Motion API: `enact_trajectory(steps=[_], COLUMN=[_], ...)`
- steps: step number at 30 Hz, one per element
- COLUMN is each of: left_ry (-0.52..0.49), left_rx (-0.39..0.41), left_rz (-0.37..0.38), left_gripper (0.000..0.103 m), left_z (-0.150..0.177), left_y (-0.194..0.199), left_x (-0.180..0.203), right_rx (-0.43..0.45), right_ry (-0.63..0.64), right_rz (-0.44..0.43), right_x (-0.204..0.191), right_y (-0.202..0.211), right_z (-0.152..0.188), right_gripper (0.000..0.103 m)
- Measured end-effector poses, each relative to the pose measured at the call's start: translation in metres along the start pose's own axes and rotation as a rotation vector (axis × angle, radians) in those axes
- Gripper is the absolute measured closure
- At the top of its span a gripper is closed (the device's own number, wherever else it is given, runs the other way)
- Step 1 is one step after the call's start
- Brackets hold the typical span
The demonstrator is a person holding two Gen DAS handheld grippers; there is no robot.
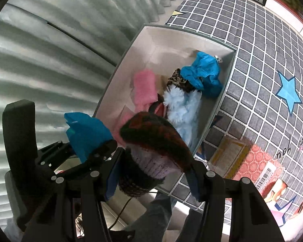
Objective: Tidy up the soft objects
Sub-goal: 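Carry the blue cloth and knit glove over the white box with both tools, then lower both tools into the box and open them to release the items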
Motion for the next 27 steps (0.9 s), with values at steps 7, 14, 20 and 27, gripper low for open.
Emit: enact_trajectory(steps=[7,14,20,27], left_ry=[-0.006,-0.009,-0.012,-0.012], left_rx=[-0.016,-0.030,-0.038,-0.049], left_rz=[-0.005,-0.010,-0.015,-0.021], left_gripper=[0.068,0.068,0.068,0.068], left_z=[-0.004,-0.007,-0.007,-0.007], left_y=[-0.007,-0.013,-0.018,-0.023], left_x=[0.003,0.005,0.006,0.007], right_rx=[-0.008,-0.019,-0.028,-0.033], right_ry=[-0.010,-0.018,-0.019,-0.017], right_rz=[0.005,0.010,0.011,0.016], right_x=[0.005,0.008,0.009,0.009], right_y=[-0.003,-0.009,-0.013,-0.016], right_z=[-0.007,-0.010,-0.011,-0.015], right_gripper=[0.045,0.045,0.045,0.045])
Point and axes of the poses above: each gripper's, at about its wrist camera, not at the fingertips, and y roughly against the way its jaws point, x to its right, z to its underside, the point moved 8 cm from there along -y, roughly the way its jaws point, and after that the axes turned 1 degree about -y, right-handed, at the moved point
